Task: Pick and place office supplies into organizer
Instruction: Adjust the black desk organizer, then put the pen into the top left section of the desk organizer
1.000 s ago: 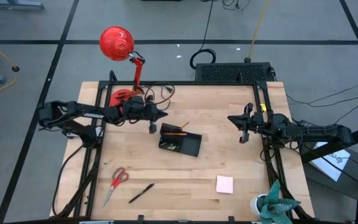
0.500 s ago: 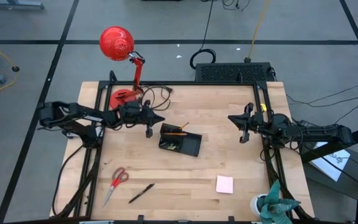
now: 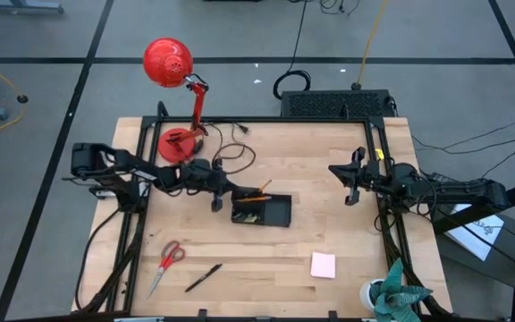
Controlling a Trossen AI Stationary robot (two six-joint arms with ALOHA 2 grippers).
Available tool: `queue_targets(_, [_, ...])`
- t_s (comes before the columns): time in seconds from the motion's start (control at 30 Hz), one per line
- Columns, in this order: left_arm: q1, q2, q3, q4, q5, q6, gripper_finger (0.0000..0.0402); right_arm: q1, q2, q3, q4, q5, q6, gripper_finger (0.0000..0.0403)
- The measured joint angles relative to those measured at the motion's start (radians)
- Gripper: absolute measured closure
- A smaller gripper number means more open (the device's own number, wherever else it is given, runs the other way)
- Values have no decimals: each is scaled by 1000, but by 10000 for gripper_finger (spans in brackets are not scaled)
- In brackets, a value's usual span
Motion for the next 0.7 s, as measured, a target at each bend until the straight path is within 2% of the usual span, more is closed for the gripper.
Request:
queue_targets(0.27, [-46, 3, 0, -1, -22, 3, 395, 0, 0, 0, 0, 0, 0, 399])
queue_targets(0.43, [-53, -15, 0, -3, -140, 25, 396, 0, 0, 0, -1, 0, 0, 399])
queue_targets(0.57, [-52, -124, 0, -28, -194, 84, 399, 0, 0, 0, -14, 0, 0, 399])
queue_targets(0.7, [-61, -314, 14, -196, -198, 62, 392, 0, 0, 0, -19, 0, 0, 399])
